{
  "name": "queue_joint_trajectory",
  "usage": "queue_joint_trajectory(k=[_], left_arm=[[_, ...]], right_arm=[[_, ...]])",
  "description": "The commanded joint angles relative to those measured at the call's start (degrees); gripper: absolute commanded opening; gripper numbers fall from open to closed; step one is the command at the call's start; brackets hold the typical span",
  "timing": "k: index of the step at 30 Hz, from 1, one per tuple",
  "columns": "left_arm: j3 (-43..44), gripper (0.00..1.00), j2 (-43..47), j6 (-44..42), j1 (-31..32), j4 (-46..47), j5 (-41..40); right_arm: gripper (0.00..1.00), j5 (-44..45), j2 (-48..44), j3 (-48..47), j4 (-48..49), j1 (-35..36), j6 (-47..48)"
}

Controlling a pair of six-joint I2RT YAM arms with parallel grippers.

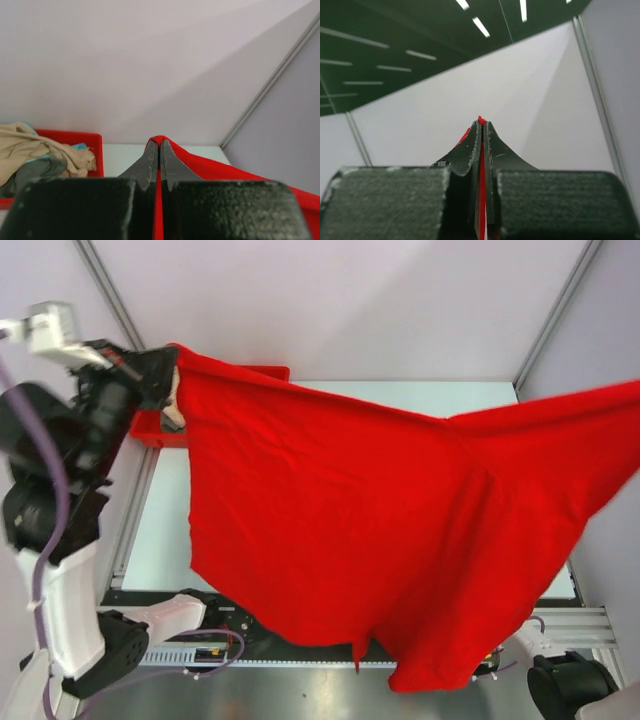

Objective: Fold and stack the t-shirts
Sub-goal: Flatten the tshirt out

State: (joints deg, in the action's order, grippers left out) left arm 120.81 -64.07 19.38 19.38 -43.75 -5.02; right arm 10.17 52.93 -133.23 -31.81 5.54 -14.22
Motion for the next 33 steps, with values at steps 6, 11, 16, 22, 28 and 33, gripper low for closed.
queue_joint_trajectory(k=[6,11,16,22,28,33], left_arm=[[-3.22,0.0,-2.46,-1.54,0.14,5.68,-4.57],[-2.08,0.0,-1.58,-0.3,0.22,5.69,-4.13],[-2.77,0.0,1.4,-0.04,0.22,5.43,-2.99],[-6.64,0.0,7.99,-0.83,1.1,4.99,-3.59],[-3.93,0.0,11.51,-1.53,4.53,3.58,-5.0],[-2.51,0.0,14.93,-1.1,5.67,3.4,-5.8]], right_arm=[[0.0,7.84,6.4,3.68,-0.79,4.04,8.06],[0.0,7.84,8.16,-1.15,-3.69,5.18,8.15],[0.0,6.97,5.88,-1.42,-3.87,5.27,6.75],[0.0,6.53,2.01,-2.47,-4.39,5.27,4.2],[0.0,4.15,-1.16,-4.4,-5.19,5.09,0.34],[0.0,2.48,-2.65,-4.32,-5.01,4.83,-1.95]])
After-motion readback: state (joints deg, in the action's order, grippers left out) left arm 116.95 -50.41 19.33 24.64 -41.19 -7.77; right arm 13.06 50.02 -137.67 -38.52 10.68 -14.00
